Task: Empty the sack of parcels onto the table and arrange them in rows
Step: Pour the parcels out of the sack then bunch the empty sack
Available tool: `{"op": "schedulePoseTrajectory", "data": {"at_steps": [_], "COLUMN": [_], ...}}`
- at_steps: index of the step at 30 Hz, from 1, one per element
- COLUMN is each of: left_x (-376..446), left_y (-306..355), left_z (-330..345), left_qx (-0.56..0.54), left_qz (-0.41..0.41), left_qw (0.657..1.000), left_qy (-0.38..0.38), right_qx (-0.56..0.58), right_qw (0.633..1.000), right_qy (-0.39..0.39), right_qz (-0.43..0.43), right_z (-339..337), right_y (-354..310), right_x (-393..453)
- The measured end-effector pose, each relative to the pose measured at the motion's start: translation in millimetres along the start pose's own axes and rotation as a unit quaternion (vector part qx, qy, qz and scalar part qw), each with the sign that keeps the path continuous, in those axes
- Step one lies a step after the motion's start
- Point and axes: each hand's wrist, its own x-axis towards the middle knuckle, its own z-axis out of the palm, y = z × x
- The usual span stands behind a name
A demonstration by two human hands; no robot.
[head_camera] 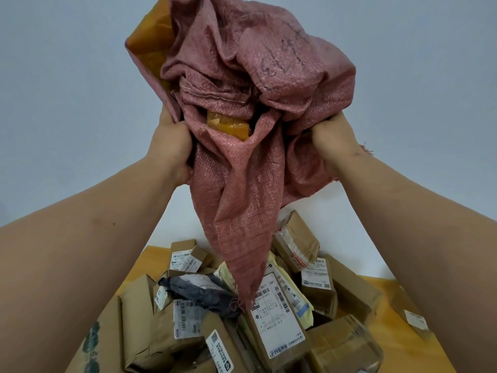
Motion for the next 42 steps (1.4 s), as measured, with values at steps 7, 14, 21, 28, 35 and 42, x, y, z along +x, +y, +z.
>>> {"op": "schedulePoseTrajectory", "data": {"at_steps": [7, 14, 21, 28, 35, 42], "left_x": [-25.1, -55.4, -90.0, -124.7, -173.5, -223.8], "left_y": [3.8, 10.8, 25.2, 48.2, 78.0, 107.5], "left_z": [11.6, 10.6, 1.6, -2.5, -8.6, 2.3], "left_qx": [-0.001, 0.003, 0.007, -0.021, -0.046, -0.012], "left_qz": [0.024, 0.048, 0.049, 0.062, 0.084, 0.119], "left_qw": [1.000, 0.999, 0.999, 0.998, 0.995, 0.992], "left_qy": [0.003, 0.021, 0.013, -0.020, -0.016, -0.034], "right_qx": [0.021, 0.036, 0.020, -0.009, 0.019, -0.002], "right_qw": [1.000, 0.999, 0.999, 0.999, 0.999, 0.999], "right_qy": [0.004, -0.017, -0.021, 0.017, 0.023, -0.015], "right_qz": [0.008, -0.013, -0.039, -0.042, -0.037, -0.034], "right_z": [-12.8, -26.7, -48.3, -70.1, -87.6, -117.5], "right_y": [-2.0, -14.4, -32.4, -58.7, -86.9, -100.9], "right_x": [-15.0, -40.3, -76.6, -124.9, -175.1, -211.8]}}
